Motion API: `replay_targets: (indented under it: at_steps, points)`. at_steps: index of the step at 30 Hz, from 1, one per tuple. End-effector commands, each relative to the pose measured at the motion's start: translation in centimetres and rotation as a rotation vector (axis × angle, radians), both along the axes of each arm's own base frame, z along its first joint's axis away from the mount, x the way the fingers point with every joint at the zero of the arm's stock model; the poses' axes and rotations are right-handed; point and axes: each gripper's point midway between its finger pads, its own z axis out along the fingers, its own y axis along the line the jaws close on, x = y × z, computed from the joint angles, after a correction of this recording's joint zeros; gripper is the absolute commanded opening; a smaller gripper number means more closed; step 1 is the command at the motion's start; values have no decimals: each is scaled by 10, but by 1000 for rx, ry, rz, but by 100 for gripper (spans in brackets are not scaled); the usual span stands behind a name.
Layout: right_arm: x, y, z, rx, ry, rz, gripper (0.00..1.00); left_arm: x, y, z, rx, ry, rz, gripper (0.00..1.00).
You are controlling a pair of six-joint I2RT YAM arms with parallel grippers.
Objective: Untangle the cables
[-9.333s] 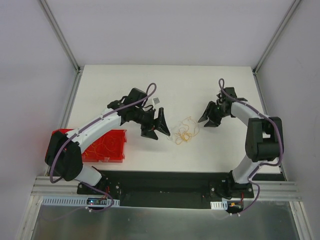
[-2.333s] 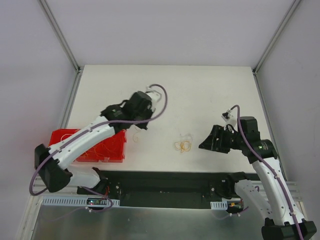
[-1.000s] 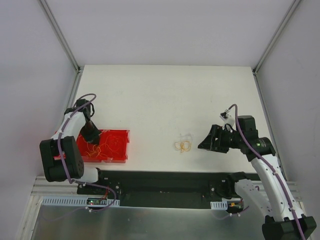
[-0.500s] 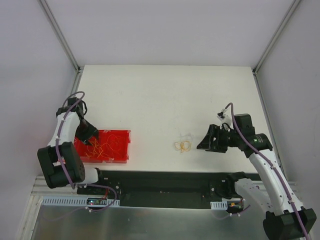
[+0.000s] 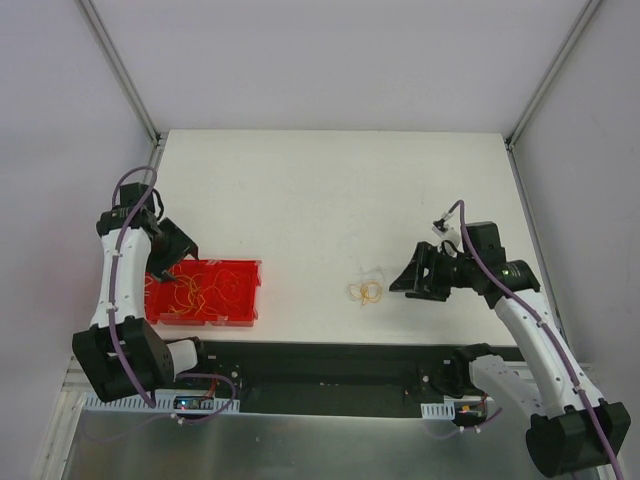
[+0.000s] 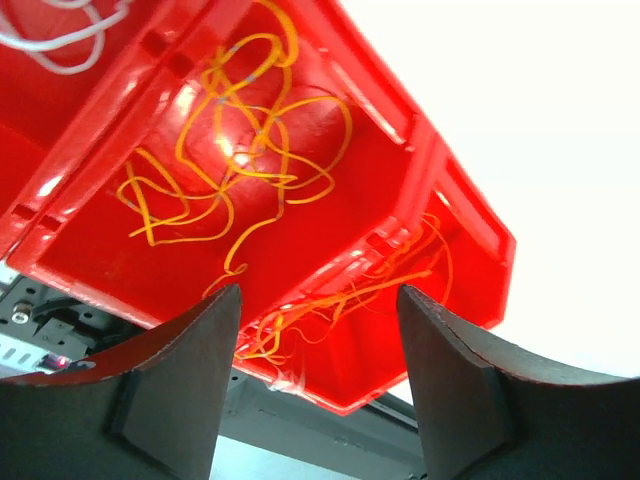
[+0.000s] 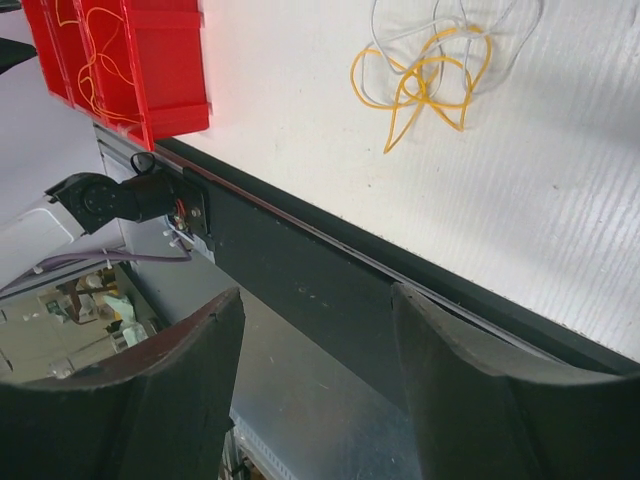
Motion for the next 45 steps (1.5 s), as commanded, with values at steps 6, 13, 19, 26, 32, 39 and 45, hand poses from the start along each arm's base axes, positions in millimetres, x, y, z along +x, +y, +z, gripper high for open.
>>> replay_targets:
  at_steps: [6,13,19,26,32,39,45]
  points:
    - [5,5,-5,28,-5,-10,63,25,-74,56,-198,-286,-279,77]
    - [-8,1,-45,-2,63,18,64,32,-201,64,-359,-348,-601,76]
    - [3,3,-68,-20,105,-27,63,1,-307,32,-392,-167,-936,75]
    - [3,10,-74,52,164,-114,62,-15,-411,18,-486,-109,-1113,74]
    - [-5,0,-74,10,120,-124,62,-14,-430,-11,-514,25,-1121,51]
    - [-1,-17,-49,-77,11,-71,62,-37,-451,-27,-501,79,-1170,44]
    - [3,-24,-36,-107,-15,-31,62,-28,-439,-45,-380,114,-1195,49]
